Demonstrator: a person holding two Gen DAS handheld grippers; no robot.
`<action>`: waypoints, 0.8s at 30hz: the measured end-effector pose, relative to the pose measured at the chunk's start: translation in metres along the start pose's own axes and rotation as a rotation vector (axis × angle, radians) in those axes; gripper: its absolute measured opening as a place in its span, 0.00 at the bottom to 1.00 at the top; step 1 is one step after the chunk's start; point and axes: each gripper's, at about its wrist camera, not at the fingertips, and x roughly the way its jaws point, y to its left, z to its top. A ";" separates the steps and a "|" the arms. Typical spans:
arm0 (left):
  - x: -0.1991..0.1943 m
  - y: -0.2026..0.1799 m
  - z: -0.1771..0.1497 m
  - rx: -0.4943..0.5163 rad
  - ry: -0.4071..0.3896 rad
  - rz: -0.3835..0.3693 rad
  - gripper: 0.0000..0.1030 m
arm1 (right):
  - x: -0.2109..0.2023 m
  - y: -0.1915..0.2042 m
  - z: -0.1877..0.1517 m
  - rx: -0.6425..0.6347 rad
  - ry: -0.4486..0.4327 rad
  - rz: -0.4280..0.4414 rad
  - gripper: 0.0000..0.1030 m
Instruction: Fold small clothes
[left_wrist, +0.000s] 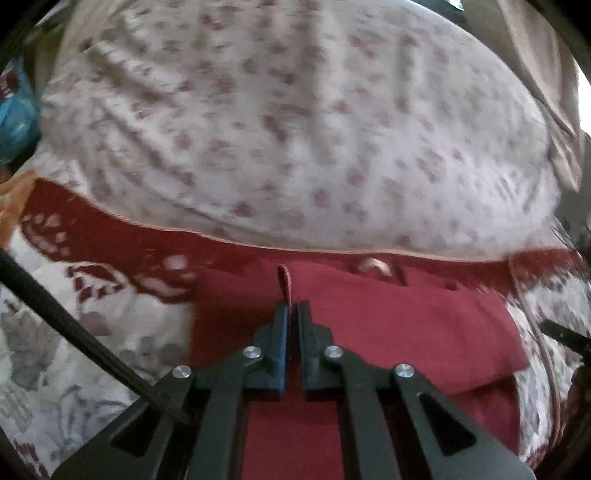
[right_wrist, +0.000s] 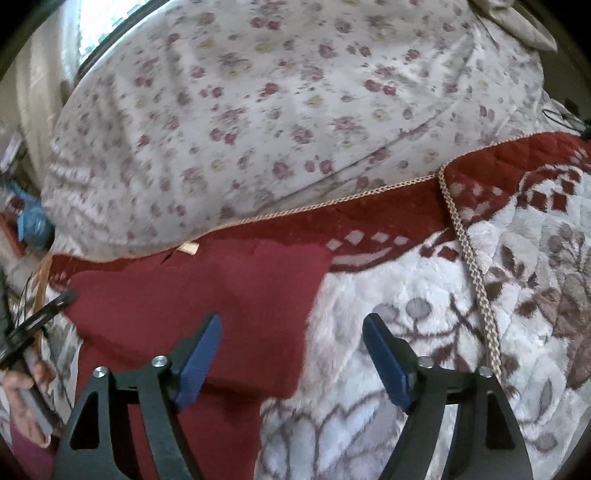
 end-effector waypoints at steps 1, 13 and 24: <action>0.005 0.009 0.000 -0.026 0.014 0.016 0.05 | 0.007 -0.001 0.003 0.009 0.012 -0.004 0.82; 0.039 0.028 -0.015 -0.052 0.124 0.122 0.07 | 0.098 0.024 0.019 0.015 0.178 0.053 0.11; 0.053 0.008 -0.027 0.006 0.163 0.127 0.43 | 0.065 0.005 0.014 0.054 0.096 -0.062 0.31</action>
